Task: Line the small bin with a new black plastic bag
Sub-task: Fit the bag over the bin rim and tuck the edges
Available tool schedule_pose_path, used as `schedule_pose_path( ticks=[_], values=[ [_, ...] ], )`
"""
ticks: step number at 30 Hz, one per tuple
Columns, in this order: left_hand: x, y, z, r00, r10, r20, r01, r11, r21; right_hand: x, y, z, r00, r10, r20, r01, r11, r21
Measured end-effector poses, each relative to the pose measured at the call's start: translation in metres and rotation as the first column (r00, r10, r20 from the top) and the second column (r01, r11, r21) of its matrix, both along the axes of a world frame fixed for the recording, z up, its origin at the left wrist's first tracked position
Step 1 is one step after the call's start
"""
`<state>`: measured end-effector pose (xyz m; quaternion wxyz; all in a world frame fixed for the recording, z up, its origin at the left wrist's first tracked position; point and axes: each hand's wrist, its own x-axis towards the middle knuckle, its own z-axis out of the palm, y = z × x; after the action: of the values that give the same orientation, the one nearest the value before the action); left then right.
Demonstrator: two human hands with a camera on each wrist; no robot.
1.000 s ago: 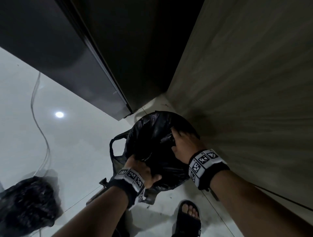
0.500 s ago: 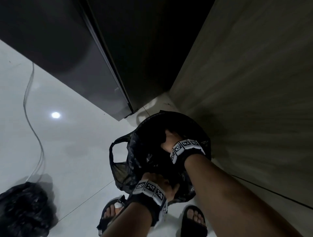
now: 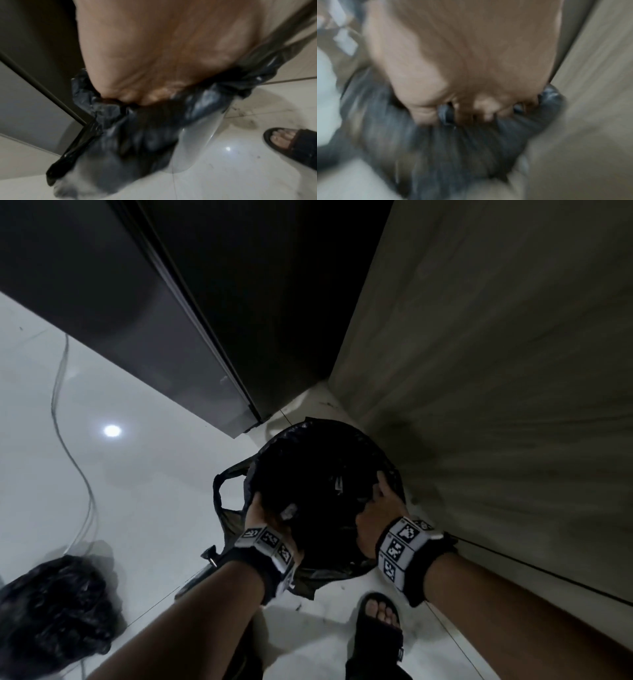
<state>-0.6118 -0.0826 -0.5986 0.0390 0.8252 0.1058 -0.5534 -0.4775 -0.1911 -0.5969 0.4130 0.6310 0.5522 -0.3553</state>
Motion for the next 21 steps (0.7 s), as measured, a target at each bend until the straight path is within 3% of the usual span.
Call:
schedule_pose_path(
  ticks=[4, 6, 8, 10, 12, 14, 15, 17, 18, 19, 21],
  values=[
    [-0.002, 0.006, -0.001, 1.0, 0.008, -0.005, -0.008, 1.0, -0.014, 0.003, -0.009, -0.027, 0.997, 0.019, 0.076, -0.02, 1.0, 0.01],
    [0.003, 0.009, -0.002, 0.994, 0.069, 0.08, -0.064, 0.997, -0.052, 0.004, -0.002, -0.024, 0.999, -0.034, -0.012, 0.035, 0.988, 0.15],
    [0.005, 0.014, -0.001, 0.958, 0.121, 0.259, -0.094, 0.989, -0.115, 0.006, 0.003, -0.014, 0.981, -0.133, -0.145, 0.177, 0.915, 0.362],
    [0.003, 0.02, 0.005, 0.825, 0.114, 0.554, -0.065, 0.992, -0.109, 0.008, 0.005, -0.003, 0.971, -0.13, -0.202, 0.228, 0.762, 0.606],
    [-0.001, 0.029, 0.015, 0.621, 0.189, 0.761, -0.167, 0.98, -0.107, 0.013, 0.0, 0.008, 0.941, -0.23, -0.25, 0.339, 0.594, 0.73],
    [-0.009, 0.042, 0.021, 0.489, 0.334, 0.806, -0.374, 0.915, -0.153, 0.019, -0.007, 0.02, 0.827, -0.461, -0.322, 0.534, 0.466, 0.706],
    [-0.015, 0.048, 0.021, 0.457, 0.427, 0.78, -0.478, 0.858, -0.189, 0.022, -0.011, 0.023, 0.715, -0.581, -0.389, 0.657, 0.368, 0.658],
    [-0.025, 0.054, 0.015, 0.422, 0.634, 0.648, -0.642, 0.714, -0.28, 0.027, -0.02, 0.022, 0.392, -0.735, -0.553, 0.888, 0.147, 0.435],
    [-0.029, 0.055, 0.01, 0.418, 0.726, 0.547, -0.693, 0.644, -0.324, 0.028, -0.023, 0.019, 0.249, -0.769, -0.589, 0.95, 0.078, 0.301],
    [-0.033, 0.054, 0.005, 0.423, 0.794, 0.438, -0.726, 0.586, -0.361, 0.027, -0.026, 0.014, 0.17, -0.778, -0.605, 0.976, 0.05, 0.21],
    [-0.038, 0.05, 0.002, 0.432, 0.841, 0.326, -0.743, 0.537, -0.4, 0.023, -0.029, 0.01, 0.12, -0.789, -0.602, 0.991, 0.055, 0.125]
  ],
)
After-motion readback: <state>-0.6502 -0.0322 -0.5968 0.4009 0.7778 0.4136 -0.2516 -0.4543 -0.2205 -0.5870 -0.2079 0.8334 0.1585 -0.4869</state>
